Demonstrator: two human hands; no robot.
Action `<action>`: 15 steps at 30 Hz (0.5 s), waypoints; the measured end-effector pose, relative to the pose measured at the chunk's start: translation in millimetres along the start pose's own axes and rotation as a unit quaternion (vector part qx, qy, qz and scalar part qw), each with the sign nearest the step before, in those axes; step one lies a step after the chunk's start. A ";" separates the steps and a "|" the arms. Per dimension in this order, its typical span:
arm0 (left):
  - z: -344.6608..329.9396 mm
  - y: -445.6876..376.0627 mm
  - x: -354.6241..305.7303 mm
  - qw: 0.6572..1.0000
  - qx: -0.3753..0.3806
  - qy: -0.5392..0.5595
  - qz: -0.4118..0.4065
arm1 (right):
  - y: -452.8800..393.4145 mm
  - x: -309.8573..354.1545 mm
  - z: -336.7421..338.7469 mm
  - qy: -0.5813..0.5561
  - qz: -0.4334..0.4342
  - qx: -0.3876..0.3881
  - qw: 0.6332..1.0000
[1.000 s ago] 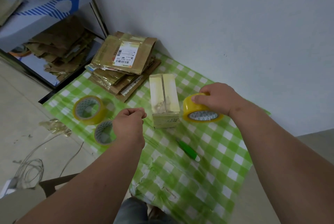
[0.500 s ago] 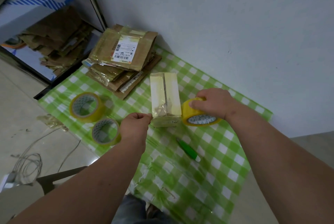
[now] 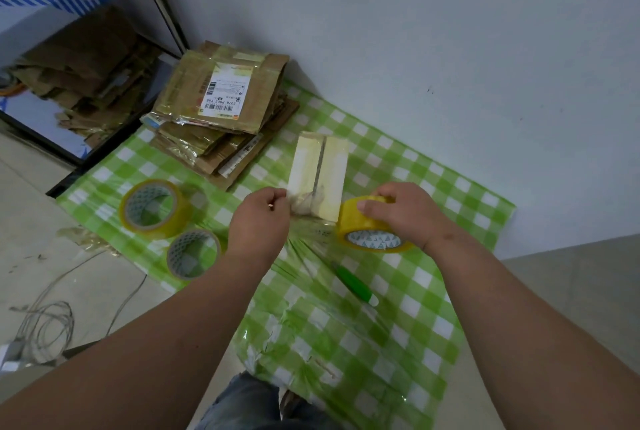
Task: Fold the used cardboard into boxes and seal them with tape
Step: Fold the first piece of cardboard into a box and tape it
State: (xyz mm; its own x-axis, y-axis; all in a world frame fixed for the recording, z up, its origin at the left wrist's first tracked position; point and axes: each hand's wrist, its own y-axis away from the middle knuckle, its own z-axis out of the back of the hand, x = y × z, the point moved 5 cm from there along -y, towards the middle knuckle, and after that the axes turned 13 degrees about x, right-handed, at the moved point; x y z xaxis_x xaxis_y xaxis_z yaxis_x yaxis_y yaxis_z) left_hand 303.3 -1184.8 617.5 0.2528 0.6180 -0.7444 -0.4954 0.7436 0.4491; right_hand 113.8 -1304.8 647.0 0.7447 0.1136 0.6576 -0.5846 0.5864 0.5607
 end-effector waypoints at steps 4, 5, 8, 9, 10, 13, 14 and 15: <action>-0.6 -9.7 -8.2 0.988 0.049 -0.118 -0.081 | 7.0 -9.4 -11.9 -0.038 -0.009 -0.045 0.998; 0.5 -12.2 -8.6 0.984 0.057 -0.140 -0.091 | 8.1 -10.3 -14.4 -0.038 -0.010 -0.051 0.998; 3.9 -18.1 -9.8 0.965 0.079 -0.207 -0.141 | 10.2 -11.2 -19.4 0.005 -0.016 -0.051 0.999; 3.9 -18.6 -11.4 0.954 0.088 -0.234 -0.167 | 11.4 -10.2 -20.4 0.024 -0.015 -0.053 0.998; 3.1 -19.4 -12.9 0.941 0.097 -0.259 -0.194 | 12.4 -8.6 -21.9 0.043 -0.011 -0.054 0.998; 0.9 -23.7 -16.9 0.910 0.110 -0.310 -0.252 | 14.1 -2.4 -30.4 0.090 0.001 -0.061 0.994; 0.5 -25.7 -16.9 0.903 0.113 -0.317 -0.267 | 13.5 -1.6 -33.2 0.106 -0.005 -0.064 0.992; 0.2 -28.0 -16.7 0.896 0.120 -0.322 -0.280 | 12.4 -1.0 -35.5 0.133 -0.018 -0.066 0.989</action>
State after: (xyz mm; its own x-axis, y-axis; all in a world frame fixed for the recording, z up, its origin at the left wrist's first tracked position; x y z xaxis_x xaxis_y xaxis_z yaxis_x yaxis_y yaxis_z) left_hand 313.1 -1215.9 617.5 0.8720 0.0934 -0.4806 0.0315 0.9689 0.2455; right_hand 117.2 -1269.1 635.4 0.8333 0.2867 0.4727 -0.5217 0.6910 0.5004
